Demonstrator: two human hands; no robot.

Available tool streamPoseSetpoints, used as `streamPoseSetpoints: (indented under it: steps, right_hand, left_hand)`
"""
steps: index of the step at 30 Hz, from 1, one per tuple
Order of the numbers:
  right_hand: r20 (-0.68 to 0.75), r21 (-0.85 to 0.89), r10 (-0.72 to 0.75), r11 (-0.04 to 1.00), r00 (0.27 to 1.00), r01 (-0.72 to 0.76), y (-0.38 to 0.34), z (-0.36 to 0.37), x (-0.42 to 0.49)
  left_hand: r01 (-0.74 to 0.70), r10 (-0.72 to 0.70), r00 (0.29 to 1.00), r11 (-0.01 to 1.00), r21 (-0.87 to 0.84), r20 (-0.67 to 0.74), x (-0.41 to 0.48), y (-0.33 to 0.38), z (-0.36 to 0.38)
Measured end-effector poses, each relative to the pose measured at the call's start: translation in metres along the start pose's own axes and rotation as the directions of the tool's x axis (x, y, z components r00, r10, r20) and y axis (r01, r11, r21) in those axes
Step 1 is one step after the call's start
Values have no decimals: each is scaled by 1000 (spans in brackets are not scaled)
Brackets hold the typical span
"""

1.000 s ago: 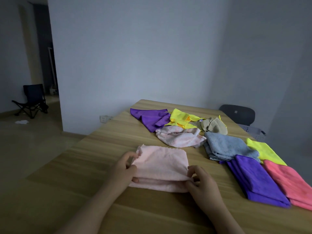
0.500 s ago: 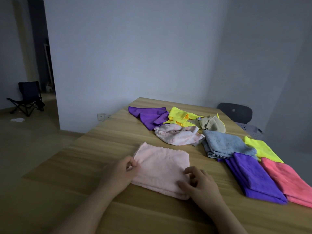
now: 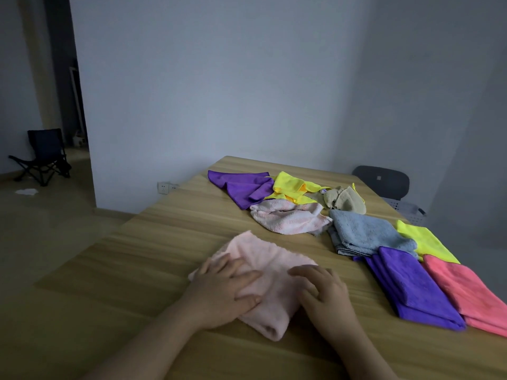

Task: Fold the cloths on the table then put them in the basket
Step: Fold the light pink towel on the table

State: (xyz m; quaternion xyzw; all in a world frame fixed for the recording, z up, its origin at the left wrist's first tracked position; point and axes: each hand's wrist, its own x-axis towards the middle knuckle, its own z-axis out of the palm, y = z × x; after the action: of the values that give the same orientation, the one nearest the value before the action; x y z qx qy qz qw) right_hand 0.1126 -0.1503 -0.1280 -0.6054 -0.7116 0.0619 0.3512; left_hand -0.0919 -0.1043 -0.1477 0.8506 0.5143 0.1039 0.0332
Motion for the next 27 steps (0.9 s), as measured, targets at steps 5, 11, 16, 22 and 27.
streamPoseSetpoints:
  steps: [5,11,16,22,27]
  right_hand:
    - [126,-117,39,993,991,-24,6,0,-1]
    - [43,-269,-12,963,999,23,1,9,-4]
    - [-42,-382,-63,923,997,43,-11,16,-6]
    - [198,-306,-91,940,976,149,0,10,-8]
    - [150,-285,-49,954,988,90,8,5,-4]
  left_hand:
    - [-83,74,980,996,-39,-187,2,-13,-12]
    - [-273,33,835,891,-363,-549,-13,0,-21]
    - [-224,224,974,974,-19,34,-10,6,3]
    - [-109,79,984,976,-190,-159,-10,-24,-7]
    - [-100,-90,896,913,-394,-436,-19,-28,-18]
